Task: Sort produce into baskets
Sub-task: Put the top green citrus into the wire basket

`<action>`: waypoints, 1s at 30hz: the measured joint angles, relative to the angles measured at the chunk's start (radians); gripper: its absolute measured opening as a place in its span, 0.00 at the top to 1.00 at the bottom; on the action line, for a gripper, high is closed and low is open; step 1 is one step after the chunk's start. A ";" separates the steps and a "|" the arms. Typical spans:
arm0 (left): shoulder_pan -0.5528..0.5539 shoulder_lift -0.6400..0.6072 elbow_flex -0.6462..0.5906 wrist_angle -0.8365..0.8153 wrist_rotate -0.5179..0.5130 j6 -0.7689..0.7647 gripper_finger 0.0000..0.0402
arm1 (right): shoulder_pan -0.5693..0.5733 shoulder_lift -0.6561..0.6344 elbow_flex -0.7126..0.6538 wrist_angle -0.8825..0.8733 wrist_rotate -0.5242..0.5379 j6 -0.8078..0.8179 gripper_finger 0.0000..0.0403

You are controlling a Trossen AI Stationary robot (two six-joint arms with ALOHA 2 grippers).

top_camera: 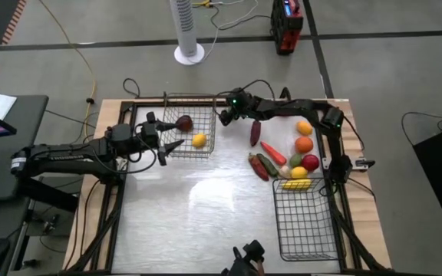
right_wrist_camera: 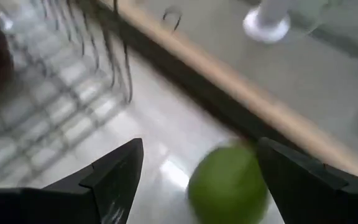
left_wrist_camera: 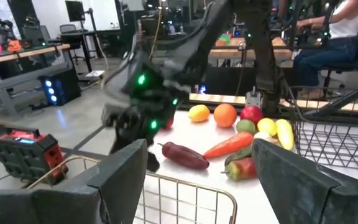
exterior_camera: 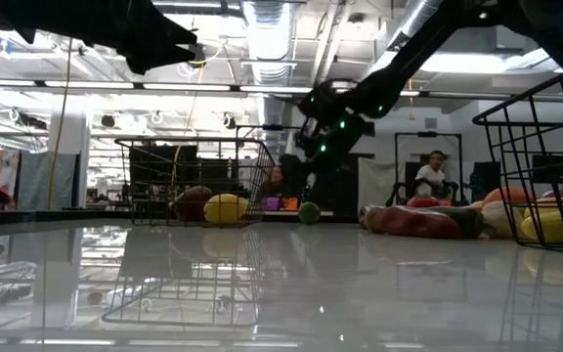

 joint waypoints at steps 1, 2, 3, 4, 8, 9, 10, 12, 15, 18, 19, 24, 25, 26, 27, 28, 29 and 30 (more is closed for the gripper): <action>-0.001 0.000 0.000 0.000 0.002 0.000 0.31 | -0.005 0.000 -0.003 -0.018 -0.015 0.010 0.16; -0.001 0.000 0.000 0.000 0.003 -0.001 0.31 | -0.009 -0.001 -0.003 -0.019 -0.018 0.013 0.16; -0.002 0.000 0.000 0.000 0.004 -0.002 0.31 | -0.011 -0.004 0.000 -0.008 -0.018 0.015 0.17; -0.002 0.000 0.000 0.000 0.005 -0.002 0.31 | -0.012 -0.007 0.003 -0.008 -0.018 0.015 0.17; -0.002 0.000 0.000 0.000 0.005 -0.002 0.31 | -0.010 -0.014 0.003 -0.061 -0.018 0.015 0.19; -0.002 0.000 0.000 0.000 0.005 -0.002 0.31 | -0.009 -0.014 0.005 -0.084 -0.019 0.015 0.19; -0.002 0.000 0.000 0.000 0.005 -0.001 0.31 | -0.008 -0.015 0.013 -0.103 -0.020 0.013 0.19; -0.002 0.000 0.000 0.000 0.005 -0.001 0.31 | -0.003 -0.025 0.028 -0.138 -0.022 0.002 0.20; -0.002 0.000 0.000 -0.005 0.005 0.000 0.31 | 0.016 -0.052 0.047 -0.183 -0.020 -0.033 0.20; -0.002 0.000 0.000 -0.008 0.006 0.001 0.31 | 0.051 -0.093 0.050 -0.258 -0.024 -0.076 0.20; -0.002 0.000 0.000 -0.009 0.006 0.001 0.31 | 0.062 -0.110 0.050 -0.292 -0.033 -0.096 0.20; -0.002 0.000 0.000 -0.008 0.006 0.004 0.31 | 0.112 -0.171 0.051 -0.417 -0.099 -0.178 0.20; -0.002 0.000 0.000 -0.008 0.006 0.004 0.31 | 0.118 -0.172 0.051 -0.430 -0.100 -0.181 0.20; -0.002 0.000 0.000 -0.008 0.006 0.003 0.31 | 0.123 -0.172 0.051 -0.455 -0.100 -0.180 0.20; -0.004 0.000 0.000 -0.008 0.008 -0.001 0.31 | 0.123 -0.172 0.051 -0.483 -0.101 -0.180 0.20; -0.004 0.000 0.000 -0.007 0.011 -0.007 0.31 | 0.123 -0.172 0.050 -0.504 -0.101 -0.180 0.20; -0.004 0.000 0.000 -0.007 0.015 -0.010 0.31 | 0.123 -0.170 0.049 -0.515 -0.104 -0.180 0.20; -0.006 0.000 0.000 -0.007 0.021 -0.014 0.31 | 0.123 -0.167 0.045 -0.516 -0.104 -0.180 0.20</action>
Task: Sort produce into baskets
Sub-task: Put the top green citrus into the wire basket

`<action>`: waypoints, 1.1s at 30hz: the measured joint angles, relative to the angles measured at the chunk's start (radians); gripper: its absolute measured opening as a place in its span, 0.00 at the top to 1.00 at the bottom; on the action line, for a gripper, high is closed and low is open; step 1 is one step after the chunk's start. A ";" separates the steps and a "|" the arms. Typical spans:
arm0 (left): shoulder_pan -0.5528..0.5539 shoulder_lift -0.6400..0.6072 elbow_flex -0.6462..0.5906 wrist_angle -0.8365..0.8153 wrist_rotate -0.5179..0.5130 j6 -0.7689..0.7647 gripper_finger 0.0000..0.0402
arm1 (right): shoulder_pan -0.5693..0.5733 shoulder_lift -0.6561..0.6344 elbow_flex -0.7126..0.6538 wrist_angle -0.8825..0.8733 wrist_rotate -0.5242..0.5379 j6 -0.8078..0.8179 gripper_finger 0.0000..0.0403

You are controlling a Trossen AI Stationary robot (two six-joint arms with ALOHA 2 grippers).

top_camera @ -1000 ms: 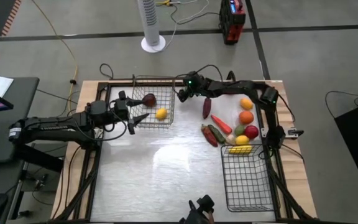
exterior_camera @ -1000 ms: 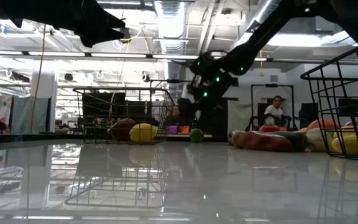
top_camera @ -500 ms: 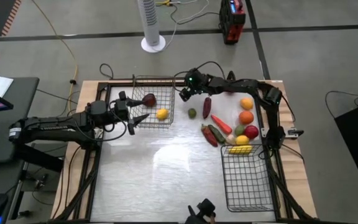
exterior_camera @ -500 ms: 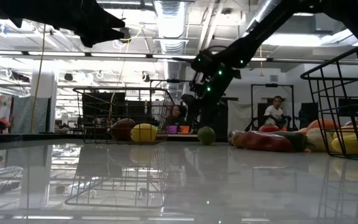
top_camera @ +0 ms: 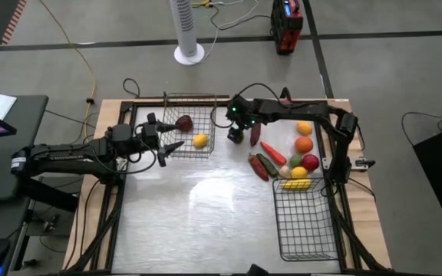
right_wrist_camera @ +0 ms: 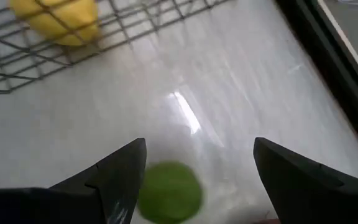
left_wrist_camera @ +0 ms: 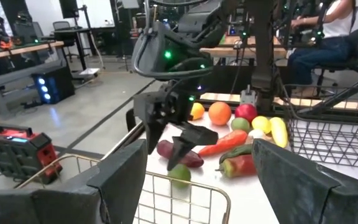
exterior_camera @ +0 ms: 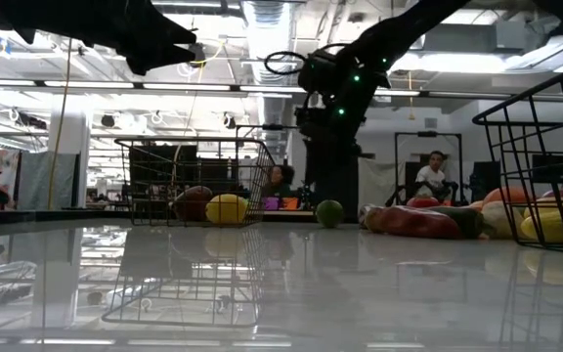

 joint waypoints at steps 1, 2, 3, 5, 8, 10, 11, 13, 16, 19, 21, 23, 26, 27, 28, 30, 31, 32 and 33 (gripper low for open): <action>0.000 0.000 0.000 0.000 0.002 -0.004 0.31 | 0.003 0.001 -0.008 0.000 0.000 0.000 0.20; 0.000 0.000 0.000 0.000 0.004 -0.005 0.31 | 0.004 0.003 -0.019 -0.004 0.000 -0.001 0.20; 0.000 0.000 0.000 0.000 0.004 -0.005 0.31 | 0.008 0.004 -0.031 -0.008 0.001 -0.010 0.20; 0.000 0.000 0.000 0.000 0.004 -0.007 0.31 | 0.023 0.004 -0.053 -0.007 0.000 -0.045 0.20; 0.000 0.000 0.000 0.002 0.004 0.001 0.31 | 0.050 0.004 -0.080 -0.005 -0.007 -0.087 0.19; 0.000 0.000 0.000 0.002 0.004 0.003 0.31 | 0.064 0.004 -0.093 -0.002 -0.010 -0.095 0.18; 0.000 0.000 0.000 0.002 0.004 0.004 0.31 | 0.068 0.004 -0.096 0.001 -0.009 -0.095 0.18; 0.000 0.000 0.000 0.002 0.004 0.004 0.31 | 0.075 0.004 -0.106 0.007 -0.009 -0.096 0.18; 0.000 0.000 0.000 0.001 0.004 0.003 0.31 | 0.077 0.004 -0.116 -0.001 -0.007 -0.098 0.18; 0.000 0.000 0.000 0.001 0.004 0.003 0.31 | 0.078 0.004 -0.124 0.024 -0.006 -0.120 0.18; 0.000 0.000 0.000 0.001 0.004 0.002 0.31 | 0.077 0.004 -0.133 0.046 -0.001 -0.142 0.18; 0.000 0.000 0.000 0.001 0.004 0.002 0.31 | 0.077 0.004 -0.148 0.093 0.001 -0.159 0.18; 0.000 0.000 0.000 0.001 0.004 0.001 0.31 | 0.072 0.004 -0.174 0.132 0.001 -0.166 0.18; 0.000 0.000 0.000 0.001 0.004 0.001 0.31 | 0.068 0.004 -0.178 0.129 0.001 -0.165 0.18; 0.000 0.000 0.000 0.002 0.004 0.003 0.31 | 0.068 0.004 -0.180 0.127 0.001 -0.161 0.19; 0.000 0.000 0.000 0.006 0.004 0.006 0.31 | 0.068 0.004 -0.183 0.135 0.002 -0.161 0.21; 0.000 0.000 0.000 0.008 0.004 0.006 0.31 | 0.068 0.004 -0.185 0.134 0.002 -0.161 0.22; 0.000 0.000 0.000 0.008 0.004 0.006 0.31 | 0.068 0.004 -0.187 0.132 0.002 -0.159 0.24; 0.000 0.000 0.000 0.008 0.004 0.007 0.31 | 0.068 0.005 -0.188 0.131 0.002 -0.158 0.25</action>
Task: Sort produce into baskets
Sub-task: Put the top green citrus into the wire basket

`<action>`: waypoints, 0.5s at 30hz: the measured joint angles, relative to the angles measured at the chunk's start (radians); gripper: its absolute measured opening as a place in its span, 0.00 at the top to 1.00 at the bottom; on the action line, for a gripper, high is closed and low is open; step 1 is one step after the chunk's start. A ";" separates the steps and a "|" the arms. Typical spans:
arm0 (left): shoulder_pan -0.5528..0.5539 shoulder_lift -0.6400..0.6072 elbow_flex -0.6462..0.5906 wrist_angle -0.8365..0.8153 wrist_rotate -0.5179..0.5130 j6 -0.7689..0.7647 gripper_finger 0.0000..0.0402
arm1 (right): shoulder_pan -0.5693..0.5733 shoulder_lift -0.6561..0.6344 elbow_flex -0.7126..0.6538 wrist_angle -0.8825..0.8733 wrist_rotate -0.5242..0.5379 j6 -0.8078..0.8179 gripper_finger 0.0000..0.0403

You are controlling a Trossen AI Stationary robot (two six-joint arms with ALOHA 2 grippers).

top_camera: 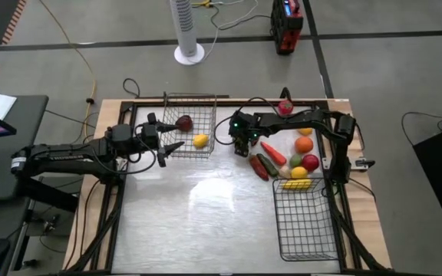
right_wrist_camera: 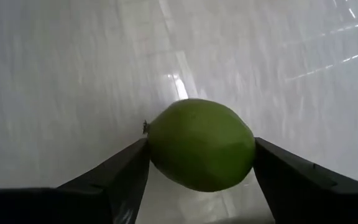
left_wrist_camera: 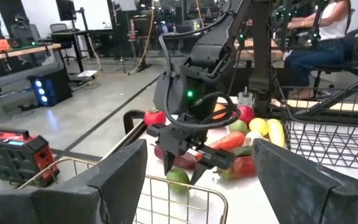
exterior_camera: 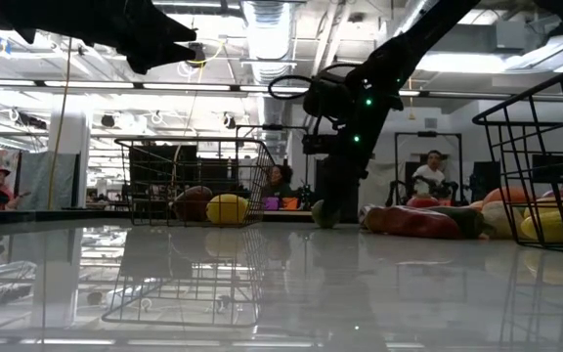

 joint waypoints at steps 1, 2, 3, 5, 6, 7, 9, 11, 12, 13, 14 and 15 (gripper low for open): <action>0.000 0.000 0.000 0.000 0.000 0.000 0.31 | 0.000 0.000 0.000 0.003 0.000 0.000 0.27; 0.000 0.000 0.000 0.000 0.000 0.000 0.31 | 0.000 0.000 0.000 0.009 0.000 0.000 0.29; 0.000 0.000 0.000 0.000 0.000 -0.001 0.31 | 0.000 0.000 0.000 0.017 0.000 0.000 0.30; 0.000 0.000 0.000 0.000 0.000 -0.001 0.31 | 0.000 0.000 0.000 0.028 0.000 0.000 0.32; 0.000 0.000 0.000 0.000 0.000 -0.001 0.31 | 0.001 0.000 0.000 0.027 0.000 0.001 0.32; 0.000 0.000 0.000 0.000 0.000 -0.001 0.31 | 0.002 0.000 0.000 0.026 0.001 0.000 0.32; 0.000 0.000 0.000 0.000 0.000 -0.001 0.31 | 0.003 0.000 0.001 0.018 0.005 0.000 0.33; 0.000 0.000 0.000 0.000 -0.001 0.000 0.31 | 0.003 -0.009 0.001 -0.007 0.010 0.001 0.33; 0.000 0.000 0.000 0.000 -0.006 0.000 0.31 | 0.003 -0.017 0.003 -0.019 0.024 0.001 0.33; 0.000 0.000 0.000 0.000 -0.008 0.001 0.31 | 0.003 -0.029 0.009 -0.034 0.044 0.005 0.33; 0.000 0.000 0.000 0.000 -0.008 0.001 0.31 | 0.006 -0.044 0.018 -0.046 0.062 0.008 0.33; 0.000 0.000 0.000 0.000 -0.009 0.001 0.31 | 0.010 -0.058 0.031 -0.053 0.081 0.011 0.33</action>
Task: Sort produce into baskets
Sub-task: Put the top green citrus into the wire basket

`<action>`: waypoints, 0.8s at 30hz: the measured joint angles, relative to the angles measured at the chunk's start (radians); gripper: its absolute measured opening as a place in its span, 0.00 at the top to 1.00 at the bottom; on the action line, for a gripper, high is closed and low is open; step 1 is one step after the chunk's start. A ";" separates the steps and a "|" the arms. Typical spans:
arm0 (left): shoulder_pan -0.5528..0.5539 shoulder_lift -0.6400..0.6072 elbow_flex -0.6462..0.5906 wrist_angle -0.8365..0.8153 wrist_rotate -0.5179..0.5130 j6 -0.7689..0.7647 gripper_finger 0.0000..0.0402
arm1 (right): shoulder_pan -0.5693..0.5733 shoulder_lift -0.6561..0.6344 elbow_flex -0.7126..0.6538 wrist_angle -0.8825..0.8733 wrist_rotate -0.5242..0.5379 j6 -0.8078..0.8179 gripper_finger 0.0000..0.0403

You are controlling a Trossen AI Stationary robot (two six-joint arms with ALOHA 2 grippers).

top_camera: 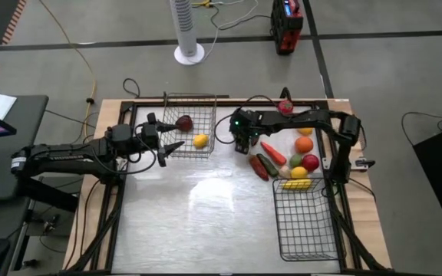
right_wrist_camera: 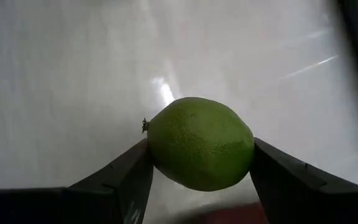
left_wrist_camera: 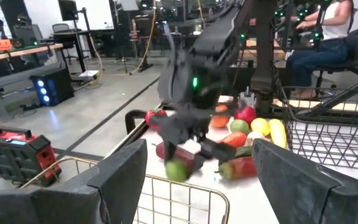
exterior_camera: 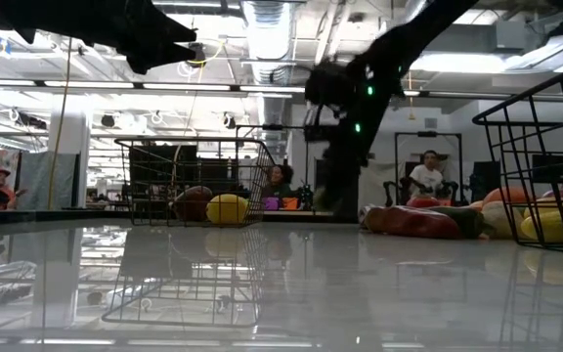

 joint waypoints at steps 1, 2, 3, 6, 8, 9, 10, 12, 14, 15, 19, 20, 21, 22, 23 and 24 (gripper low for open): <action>0.000 0.000 0.000 0.000 0.000 0.000 0.31 | 0.003 -0.018 0.013 0.000 0.017 0.002 0.33; 0.000 0.000 0.000 0.000 0.000 0.000 0.31 | 0.010 -0.038 0.024 0.005 0.034 0.004 0.33; 0.000 0.000 0.000 0.002 -0.001 0.000 0.31 | 0.017 -0.055 0.032 0.020 0.042 0.005 0.33; 0.000 0.000 0.000 0.016 -0.003 -0.001 0.31 | 0.045 -0.110 0.048 0.129 0.042 0.005 0.33; 0.000 0.000 0.000 0.022 -0.003 -0.001 0.31 | 0.062 -0.140 0.050 0.226 0.034 0.005 0.33; 0.000 0.000 0.000 0.021 -0.003 -0.001 0.31 | 0.070 -0.149 0.051 0.272 0.026 0.007 0.33; 0.000 0.000 0.000 0.022 -0.003 -0.003 0.31 | 0.078 -0.154 0.051 0.315 0.013 0.007 0.33; 0.000 0.000 0.000 0.023 -0.003 -0.009 0.31 | 0.091 -0.156 0.051 0.394 -0.048 0.010 0.33; 0.000 0.000 0.000 0.027 -0.003 -0.010 0.31 | 0.100 -0.143 0.051 0.472 -0.115 0.028 0.32; 0.000 0.000 0.000 0.032 -0.003 -0.010 0.31 | 0.107 -0.131 0.052 0.527 -0.150 0.041 0.32; 0.001 0.000 0.000 0.116 -0.003 0.015 0.31 | 0.121 -0.056 0.076 0.622 -0.231 0.076 0.32; 0.002 0.000 0.000 0.150 -0.002 0.034 0.31 | 0.123 -0.041 0.084 0.604 -0.239 0.075 0.32; 0.002 0.000 0.001 0.187 -0.003 0.057 0.31 | 0.123 -0.024 0.099 0.570 -0.244 0.075 0.31; 0.005 0.000 0.013 0.206 -0.005 0.085 0.31 | 0.122 -0.006 0.122 0.563 -0.244 0.072 0.31; 0.010 0.000 0.027 0.218 -0.008 0.111 0.31 | 0.121 0.003 0.143 0.550 -0.242 0.071 0.30; 0.013 0.000 0.045 0.221 -0.010 0.130 0.31 | 0.117 0.008 0.159 0.508 -0.243 0.071 0.28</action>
